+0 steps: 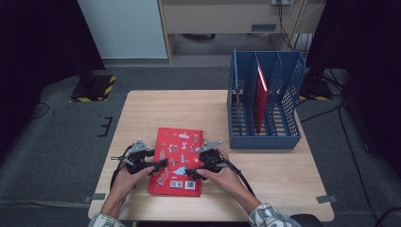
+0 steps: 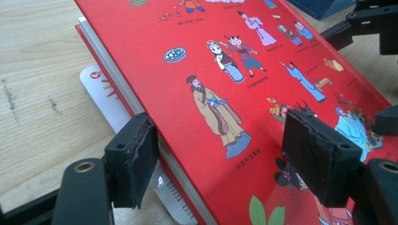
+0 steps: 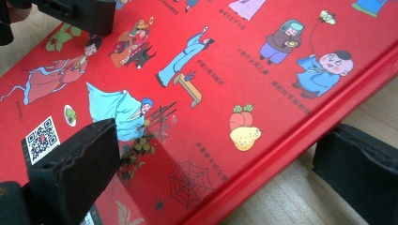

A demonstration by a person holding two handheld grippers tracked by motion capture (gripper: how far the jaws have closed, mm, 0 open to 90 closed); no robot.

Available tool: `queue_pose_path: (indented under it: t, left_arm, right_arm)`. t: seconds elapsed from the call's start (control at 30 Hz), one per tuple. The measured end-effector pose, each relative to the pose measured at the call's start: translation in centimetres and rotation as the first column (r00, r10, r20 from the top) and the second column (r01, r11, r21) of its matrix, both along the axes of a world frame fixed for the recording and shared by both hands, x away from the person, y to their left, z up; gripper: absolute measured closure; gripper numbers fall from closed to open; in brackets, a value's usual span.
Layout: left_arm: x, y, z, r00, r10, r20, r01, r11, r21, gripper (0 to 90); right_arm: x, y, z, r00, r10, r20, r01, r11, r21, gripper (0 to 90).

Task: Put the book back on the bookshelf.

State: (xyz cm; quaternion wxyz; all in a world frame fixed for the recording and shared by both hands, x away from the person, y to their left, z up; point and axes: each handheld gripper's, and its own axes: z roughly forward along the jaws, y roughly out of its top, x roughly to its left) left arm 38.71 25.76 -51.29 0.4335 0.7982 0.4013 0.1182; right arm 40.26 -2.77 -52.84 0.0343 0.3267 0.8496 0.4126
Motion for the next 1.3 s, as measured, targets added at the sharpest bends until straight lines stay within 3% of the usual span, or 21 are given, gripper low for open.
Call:
queue_pose_path:
  t: [0.4,0.53,1.03,1.13,1.3]
  left_arm:
    - [-0.4,-0.4,0.6,0.9995,-0.021,0.022,0.021,0.9997,0.015,29.9]
    - [-0.5,-0.5,0.7,0.9994,-0.022,0.026,0.022,0.9996,0.018,30.0]
    - [-0.7,-0.1,1.4,0.9978,-0.035,0.056,0.035,0.9994,-0.007,33.7]
    - [-0.8,-0.1,1.7,0.9971,-0.031,0.069,0.031,0.9995,-0.001,34.9]
    - [-0.9,-0.1,1.9,0.9965,-0.029,0.078,0.029,0.9996,-0.001,37.1]
  right_arm:
    - [-0.2,-0.3,1.1,0.9979,-0.049,0.043,0.050,0.999,-0.011,6.8]
    - [-0.1,-0.3,1.1,0.9974,-0.061,0.039,0.061,0.998,-0.017,6.7]
    - [-0.2,-1.1,2.6,0.9981,-0.053,0.030,0.053,0.999,0.007,15.5]
    - [-0.1,-1.2,3.0,0.9971,-0.054,0.054,0.055,0.998,-0.013,22.3]
    - [-0.1,-1.3,3.3,0.9974,-0.041,0.060,0.043,0.998,-0.034,23.7]
